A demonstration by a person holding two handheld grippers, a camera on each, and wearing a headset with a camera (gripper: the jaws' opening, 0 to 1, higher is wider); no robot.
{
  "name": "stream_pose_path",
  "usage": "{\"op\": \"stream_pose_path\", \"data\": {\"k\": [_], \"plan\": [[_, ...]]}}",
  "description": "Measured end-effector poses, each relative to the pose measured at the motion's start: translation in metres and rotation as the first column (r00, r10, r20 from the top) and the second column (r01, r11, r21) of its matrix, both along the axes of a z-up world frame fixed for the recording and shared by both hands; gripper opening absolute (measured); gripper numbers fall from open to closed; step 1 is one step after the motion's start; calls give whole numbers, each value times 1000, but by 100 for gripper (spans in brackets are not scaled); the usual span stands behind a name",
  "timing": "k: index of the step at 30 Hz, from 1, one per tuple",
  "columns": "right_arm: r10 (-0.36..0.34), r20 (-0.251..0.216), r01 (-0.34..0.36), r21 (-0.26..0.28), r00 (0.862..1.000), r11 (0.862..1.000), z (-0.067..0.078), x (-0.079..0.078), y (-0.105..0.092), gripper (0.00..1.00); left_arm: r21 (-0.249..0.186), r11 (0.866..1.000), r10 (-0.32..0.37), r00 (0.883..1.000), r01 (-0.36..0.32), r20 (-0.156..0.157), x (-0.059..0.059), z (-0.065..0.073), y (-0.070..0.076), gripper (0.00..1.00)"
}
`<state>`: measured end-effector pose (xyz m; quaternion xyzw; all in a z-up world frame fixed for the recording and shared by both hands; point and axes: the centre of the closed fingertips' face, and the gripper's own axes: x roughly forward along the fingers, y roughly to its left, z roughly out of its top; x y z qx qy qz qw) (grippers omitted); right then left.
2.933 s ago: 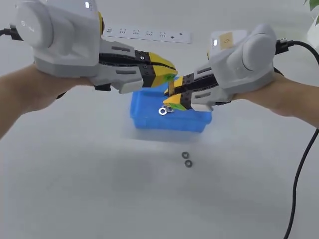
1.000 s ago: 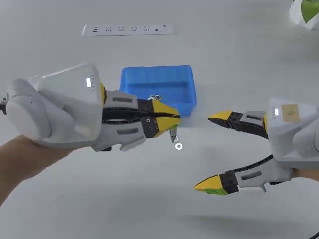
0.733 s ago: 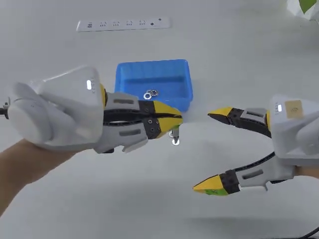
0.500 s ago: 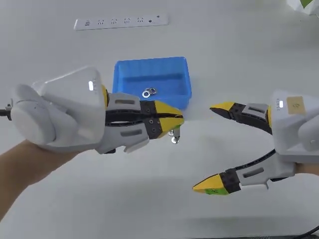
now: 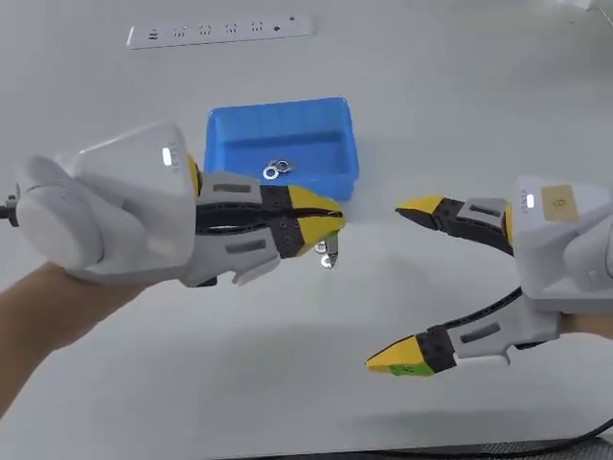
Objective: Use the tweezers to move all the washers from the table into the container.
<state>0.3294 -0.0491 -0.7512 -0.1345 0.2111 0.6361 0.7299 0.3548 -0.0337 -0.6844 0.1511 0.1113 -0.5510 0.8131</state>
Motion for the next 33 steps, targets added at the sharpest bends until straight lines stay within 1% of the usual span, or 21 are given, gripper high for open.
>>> {"op": "stream_pose_path", "data": {"k": [6,8,10,12,18,22,24,27,30,33], "plan": [[-7,-12,7,7,1000,1000,1,-1,0,98,7,1000,5,1000,-5,-2,2,-2,2,4],[-5,-13,5,4,1000,1000,0,0,0,97,1,1000,4,1000,-4,-7,3,-2,1,4],[-1,-14,1,5,1000,1000,0,0,1,97,1,1000,2,1000,-2,-5,3,-2,0,4],[2,-16,-2,10,1000,1000,1,1,2,97,2,1000,0,1000,0,-8,3,-3,-1,4],[3,-25,-3,0,1000,1000,-2,2,0,96,17,1000,-4,1000,4,-16,2,-9,-1,4],[-1,-28,1,1,1000,1000,-2,2,-1,95,10,1000,-9,1000,9,-19,1,-9,-1,4],[-2,-35,2,1,999,1000,-3,1,-1,95,4,1000,-12,1000,12,-27,0,-9,-1,4],[-1,-39,1,5,999,1000,-2,0,0,94,3,1000,-17,999,17,-31,-1,-9,-1,4],[5,-34,-4,9,999,1000,-1,0,4,93,4,1000,-19,999,19,-35,0,-9,1,4],[20,-29,-20,4,999,1000,-1,2,8,91,9,1000,-26,999,27,-47,1,-9,3,4]]}}
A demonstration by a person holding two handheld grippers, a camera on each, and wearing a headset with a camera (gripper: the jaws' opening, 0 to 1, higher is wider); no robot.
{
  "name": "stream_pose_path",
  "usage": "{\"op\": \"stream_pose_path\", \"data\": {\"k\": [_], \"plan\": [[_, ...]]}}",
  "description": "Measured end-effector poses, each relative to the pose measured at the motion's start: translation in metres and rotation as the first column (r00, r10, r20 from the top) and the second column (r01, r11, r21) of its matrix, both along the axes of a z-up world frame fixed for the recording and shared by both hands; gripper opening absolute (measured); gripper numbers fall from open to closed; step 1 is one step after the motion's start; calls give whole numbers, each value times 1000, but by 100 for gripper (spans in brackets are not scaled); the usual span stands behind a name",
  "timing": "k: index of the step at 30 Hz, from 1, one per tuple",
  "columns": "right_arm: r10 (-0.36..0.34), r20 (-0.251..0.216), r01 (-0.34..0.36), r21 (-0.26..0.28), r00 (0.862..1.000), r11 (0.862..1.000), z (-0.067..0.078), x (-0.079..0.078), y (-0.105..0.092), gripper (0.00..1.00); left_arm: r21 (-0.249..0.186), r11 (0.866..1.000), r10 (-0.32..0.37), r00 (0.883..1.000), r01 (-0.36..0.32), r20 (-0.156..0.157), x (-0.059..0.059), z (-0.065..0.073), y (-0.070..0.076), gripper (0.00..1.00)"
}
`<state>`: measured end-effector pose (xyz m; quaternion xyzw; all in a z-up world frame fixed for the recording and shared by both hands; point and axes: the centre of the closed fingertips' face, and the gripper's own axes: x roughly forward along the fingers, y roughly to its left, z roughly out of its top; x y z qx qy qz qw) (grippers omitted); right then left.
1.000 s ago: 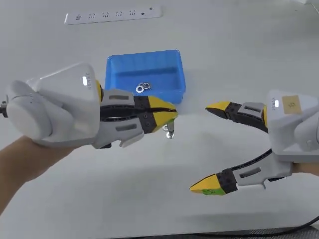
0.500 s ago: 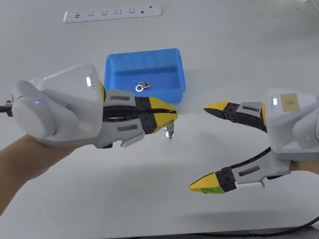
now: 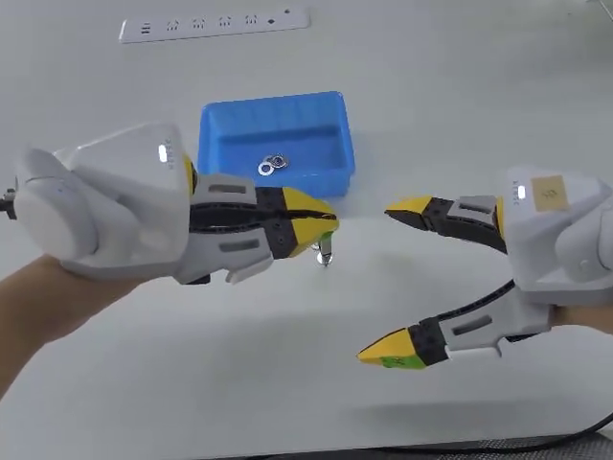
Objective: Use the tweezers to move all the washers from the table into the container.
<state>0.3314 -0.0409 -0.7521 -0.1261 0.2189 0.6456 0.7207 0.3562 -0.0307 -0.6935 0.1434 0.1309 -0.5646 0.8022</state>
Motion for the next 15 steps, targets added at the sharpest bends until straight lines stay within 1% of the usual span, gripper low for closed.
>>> {"op": "stream_pose_path", "data": {"k": [5,6,8,10,11,13,14,15], "plan": [[31,-3,-31,-1,1000,1000,2,5,11,86,6,1000,-5,1000,5,-21,3,0,2,4],[34,-12,-34,-1,999,999,3,7,13,84,5,1000,-7,999,7,-32,3,0,2,4],[34,-21,-34,8,999,999,4,11,17,78,10,1000,-10,1000,10,-28,3,0,1,4],[36,-29,-35,11,999,999,6,16,23,72,9,1000,-15,999,16,-37,3,0,1,4],[40,-29,-40,10,999,999,6,18,27,70,9,1000,-17,999,18,-37,4,0,0,4],[73,-14,-74,-12,997,997,2,20,33,64,6,1000,-22,999,23,-49,5,-1,0,4],[84,-17,-85,-26,996,996,0,20,35,62,6,1000,-21,998,21,-53,6,-1,0,4],[103,-25,-104,-41,994,994,-3,19,38,60,6,1000,-25,998,26,-65,7,-1,1,4]]}}
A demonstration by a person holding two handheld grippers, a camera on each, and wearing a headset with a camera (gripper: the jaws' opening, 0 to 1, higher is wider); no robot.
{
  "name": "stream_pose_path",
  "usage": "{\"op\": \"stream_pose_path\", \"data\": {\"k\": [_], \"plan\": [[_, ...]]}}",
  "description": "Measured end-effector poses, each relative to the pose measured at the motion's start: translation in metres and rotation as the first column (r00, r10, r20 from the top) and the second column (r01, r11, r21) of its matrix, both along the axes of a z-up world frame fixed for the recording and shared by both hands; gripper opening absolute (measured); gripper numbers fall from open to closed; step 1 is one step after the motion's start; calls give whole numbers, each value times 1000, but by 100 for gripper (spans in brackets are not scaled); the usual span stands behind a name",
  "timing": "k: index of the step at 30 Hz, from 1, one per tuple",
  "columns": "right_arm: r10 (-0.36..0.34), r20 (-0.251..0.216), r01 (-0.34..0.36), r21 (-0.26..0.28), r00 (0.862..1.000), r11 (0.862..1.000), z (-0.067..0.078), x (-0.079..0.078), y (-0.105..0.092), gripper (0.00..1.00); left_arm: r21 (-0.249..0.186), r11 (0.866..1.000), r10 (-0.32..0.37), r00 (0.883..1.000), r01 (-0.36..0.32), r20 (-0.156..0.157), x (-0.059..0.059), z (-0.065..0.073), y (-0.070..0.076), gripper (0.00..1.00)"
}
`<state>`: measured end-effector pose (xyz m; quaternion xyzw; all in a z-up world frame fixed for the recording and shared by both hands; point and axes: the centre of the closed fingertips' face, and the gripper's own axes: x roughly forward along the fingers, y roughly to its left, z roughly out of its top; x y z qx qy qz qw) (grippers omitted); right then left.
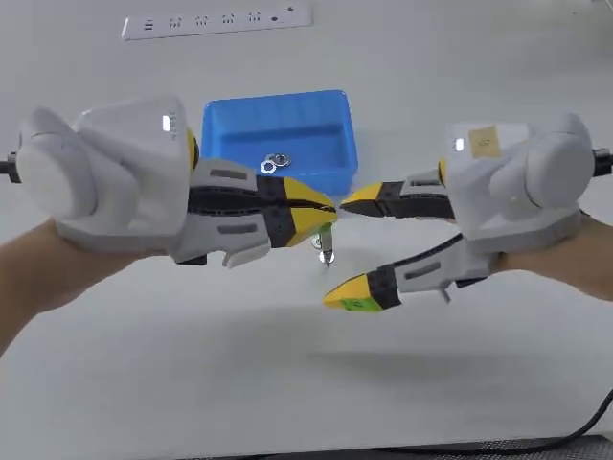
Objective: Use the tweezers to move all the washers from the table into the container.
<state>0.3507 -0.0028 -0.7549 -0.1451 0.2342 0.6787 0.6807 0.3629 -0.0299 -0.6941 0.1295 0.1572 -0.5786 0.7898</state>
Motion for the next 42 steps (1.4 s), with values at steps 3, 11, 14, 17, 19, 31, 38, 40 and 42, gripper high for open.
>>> {"op": "stream_pose_path", "data": {"k": [3,11,14,17,19,31,38,40,42], "plan": [[27,-7,-28,-5,1000,1000,-3,1,7,53,17,1000,-20,1000,20,-12,1,0,2,4],[92,-5,-92,-53,996,994,-11,0,14,33,37,997,-68,997,69,-37,-1,-1,0,4],[95,-13,-95,-48,995,994,-11,0,14,29,34,997,-69,997,71,-42,-1,-1,-1,4],[103,1,-102,-62,995,993,-14,0,13,26,39,996,-77,996,79,-43,-2,-1,-3,4],[107,7,-106,-68,994,992,-15,0,13,24,43,996,-82,996,84,-45,-2,-1,-3,4],[106,76,-99,-88,991,991,-16,4,14,11,49,994,-91,994,93,-53,-3,-2,-2,4],[106,105,-96,-95,989,991,-15,5,14,10,64,994,-89,995,92,-49,-3,-3,-1,5],[106,113,-96,-94,988,991,-15,5,14,10,89,991,-101,994,103,-36,-4,-3,-3,5],[98,110,-88,-92,989,992,-15,6,13,10,91,991,-100,994,102,-34,-3,-3,-3,5]]}}
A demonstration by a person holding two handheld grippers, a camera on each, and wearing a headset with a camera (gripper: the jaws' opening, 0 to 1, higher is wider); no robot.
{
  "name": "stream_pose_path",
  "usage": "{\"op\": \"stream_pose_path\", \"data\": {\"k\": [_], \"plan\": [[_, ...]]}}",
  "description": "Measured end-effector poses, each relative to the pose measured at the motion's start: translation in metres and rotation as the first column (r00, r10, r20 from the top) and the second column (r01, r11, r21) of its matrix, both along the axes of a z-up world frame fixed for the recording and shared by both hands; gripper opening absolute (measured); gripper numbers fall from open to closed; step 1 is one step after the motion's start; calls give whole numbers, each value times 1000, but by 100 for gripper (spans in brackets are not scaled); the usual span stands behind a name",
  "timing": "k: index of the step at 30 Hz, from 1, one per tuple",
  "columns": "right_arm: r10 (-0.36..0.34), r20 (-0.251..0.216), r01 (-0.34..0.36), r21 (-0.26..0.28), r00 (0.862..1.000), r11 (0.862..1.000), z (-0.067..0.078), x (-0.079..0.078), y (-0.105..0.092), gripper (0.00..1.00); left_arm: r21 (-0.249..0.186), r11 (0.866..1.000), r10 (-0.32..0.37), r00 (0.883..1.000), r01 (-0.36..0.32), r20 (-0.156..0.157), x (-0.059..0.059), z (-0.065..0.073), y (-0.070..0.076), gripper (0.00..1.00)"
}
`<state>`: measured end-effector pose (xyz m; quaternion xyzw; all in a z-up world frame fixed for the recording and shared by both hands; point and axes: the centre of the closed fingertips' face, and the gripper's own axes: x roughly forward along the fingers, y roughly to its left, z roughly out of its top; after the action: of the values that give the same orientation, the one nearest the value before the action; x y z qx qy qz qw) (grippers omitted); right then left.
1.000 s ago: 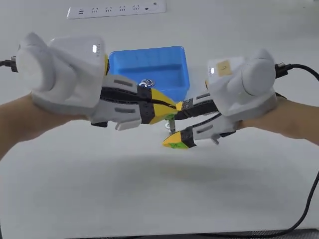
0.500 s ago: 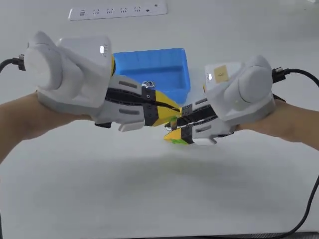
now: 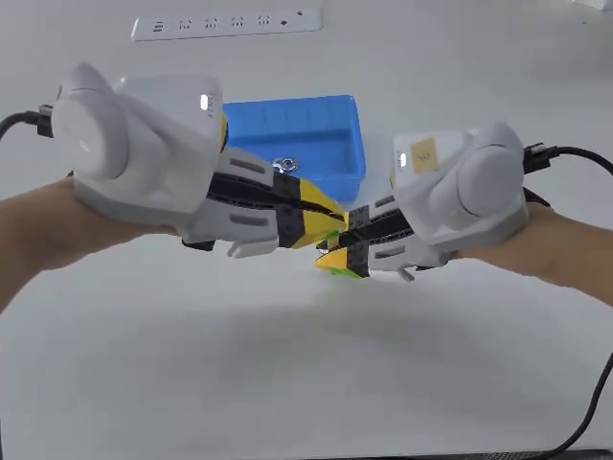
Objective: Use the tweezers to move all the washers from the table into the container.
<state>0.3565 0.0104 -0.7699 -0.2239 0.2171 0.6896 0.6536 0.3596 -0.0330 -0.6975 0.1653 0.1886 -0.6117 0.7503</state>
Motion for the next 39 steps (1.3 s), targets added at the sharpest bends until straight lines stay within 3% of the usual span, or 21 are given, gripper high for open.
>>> {"op": "stream_pose_path", "data": {"k": [11,17,23,26,27,33,37,39], "plan": [[-12,-13,12,7,1000,1000,1,-2,1,9,18,999,28,1000,-27,-14,2,-4,2,6],[-17,-13,18,19,1000,1000,3,-1,3,9,-9,999,38,999,-38,-17,3,2,2,10],[-29,-12,29,32,1000,999,9,1,4,9,-28,998,61,998,-61,-15,2,10,6,22],[-35,-13,36,38,999,999,12,2,3,9,-66,992,104,995,-104,-2,2,17,14,28],[-36,-10,36,39,999,999,13,2,2,9,-78,990,117,993,-117,-15,2,18,17,28],[-43,-5,43,38,999,998,21,7,0,9,-86,964,252,968,-252,-15,2,14,45,40],[-49,5,49,46,999,998,30,8,0,9,-100,934,344,939,-343,-12,0,12,64,58],[-47,8,47,48,999,998,34,7,0,9,-99,913,398,917,-396,0,2,11,74,65]]}}
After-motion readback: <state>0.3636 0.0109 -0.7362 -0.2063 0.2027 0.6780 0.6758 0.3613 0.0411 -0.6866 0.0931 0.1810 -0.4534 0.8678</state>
